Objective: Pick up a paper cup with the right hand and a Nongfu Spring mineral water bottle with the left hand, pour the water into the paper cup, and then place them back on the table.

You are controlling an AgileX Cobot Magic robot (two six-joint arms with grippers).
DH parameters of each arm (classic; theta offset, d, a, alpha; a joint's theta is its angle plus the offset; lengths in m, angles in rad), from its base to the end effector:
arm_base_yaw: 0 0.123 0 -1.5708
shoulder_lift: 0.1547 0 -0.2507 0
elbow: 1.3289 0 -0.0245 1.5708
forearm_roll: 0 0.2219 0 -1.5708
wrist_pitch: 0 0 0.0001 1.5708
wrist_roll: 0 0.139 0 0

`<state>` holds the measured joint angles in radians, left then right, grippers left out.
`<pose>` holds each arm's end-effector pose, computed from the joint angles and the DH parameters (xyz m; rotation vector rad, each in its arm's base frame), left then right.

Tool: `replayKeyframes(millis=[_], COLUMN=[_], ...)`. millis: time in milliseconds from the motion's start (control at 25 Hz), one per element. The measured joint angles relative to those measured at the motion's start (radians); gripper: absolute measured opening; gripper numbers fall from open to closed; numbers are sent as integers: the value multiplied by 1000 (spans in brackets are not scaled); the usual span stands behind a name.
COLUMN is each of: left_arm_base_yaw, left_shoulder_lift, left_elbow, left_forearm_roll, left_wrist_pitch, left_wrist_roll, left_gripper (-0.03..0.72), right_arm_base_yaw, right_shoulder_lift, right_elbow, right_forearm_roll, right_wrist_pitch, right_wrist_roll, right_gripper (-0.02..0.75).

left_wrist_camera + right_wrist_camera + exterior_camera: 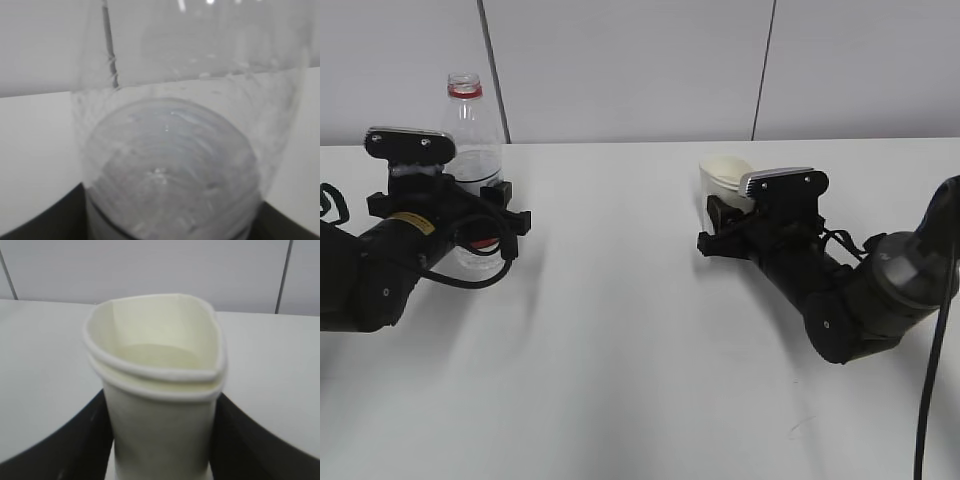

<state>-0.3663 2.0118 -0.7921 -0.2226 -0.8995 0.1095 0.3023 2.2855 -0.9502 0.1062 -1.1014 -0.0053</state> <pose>0.3726 -0.1172 0.1067 0.1813 1.8049 -0.1238 0.4067 0.1131 0.0615 -0.1530 1.7154 0.1742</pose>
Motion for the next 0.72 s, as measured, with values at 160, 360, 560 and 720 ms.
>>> replayKeyframes(millis=[160,360,560,720], left_arm_base_yaw=[0,0,0,0], left_shoulder_lift=[0,0,0,0], left_elbow=[0,0,0,0], left_forearm_roll=[11,22,23,23], left_wrist_pitch=[0,0,0,0], left_wrist_roll=[0,0,0,0], left_gripper=[394,394,394,394], right_arm_base_yaw=[0,0,0,0], right_shoulder_lift=[37,51,55,58], right_elbow=[0,0,0,0], right_forearm_roll=[16,19,21,21], right_wrist_pitch=[-38,-63,-67,-72], right_wrist_roll=[0,0,0,0], right_gripper=[402,402,402,402])
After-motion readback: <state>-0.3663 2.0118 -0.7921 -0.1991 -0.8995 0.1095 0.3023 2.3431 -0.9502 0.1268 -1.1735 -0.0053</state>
